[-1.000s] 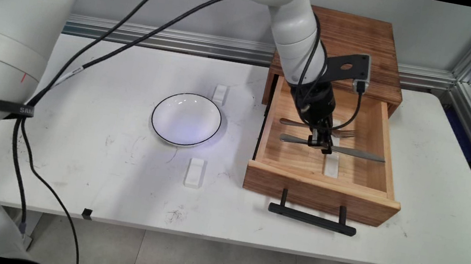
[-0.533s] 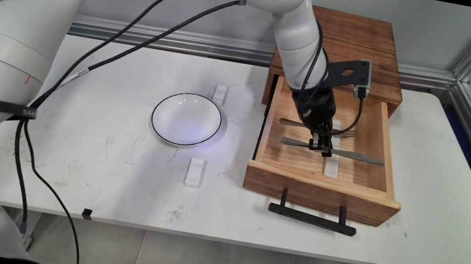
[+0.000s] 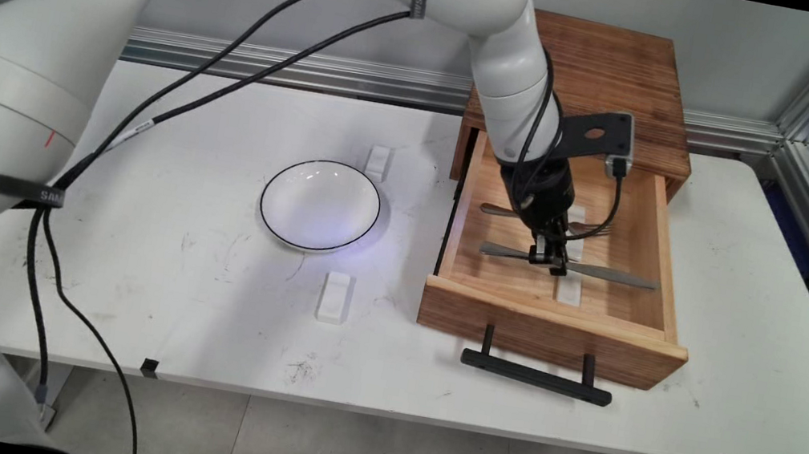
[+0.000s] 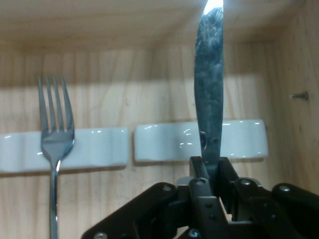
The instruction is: Place the picked object into the drawer
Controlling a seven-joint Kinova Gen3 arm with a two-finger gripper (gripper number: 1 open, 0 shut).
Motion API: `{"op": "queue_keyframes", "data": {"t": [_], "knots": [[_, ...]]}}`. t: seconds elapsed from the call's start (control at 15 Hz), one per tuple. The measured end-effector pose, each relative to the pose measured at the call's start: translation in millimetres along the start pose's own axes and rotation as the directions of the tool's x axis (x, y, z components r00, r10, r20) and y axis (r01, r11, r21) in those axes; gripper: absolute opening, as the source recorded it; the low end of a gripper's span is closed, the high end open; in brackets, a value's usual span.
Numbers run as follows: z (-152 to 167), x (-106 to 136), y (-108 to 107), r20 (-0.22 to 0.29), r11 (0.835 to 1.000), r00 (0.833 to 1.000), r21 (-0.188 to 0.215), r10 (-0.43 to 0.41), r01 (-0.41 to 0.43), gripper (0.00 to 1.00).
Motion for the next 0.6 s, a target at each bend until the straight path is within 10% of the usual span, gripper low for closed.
{"op": "queue_keyframes", "data": {"t": [0.6], "knots": [[8.5, -3.2, 0.0, 0.002, 1.000, 1.000, 0.001, -0.018, 0.018, 0.00]]}}
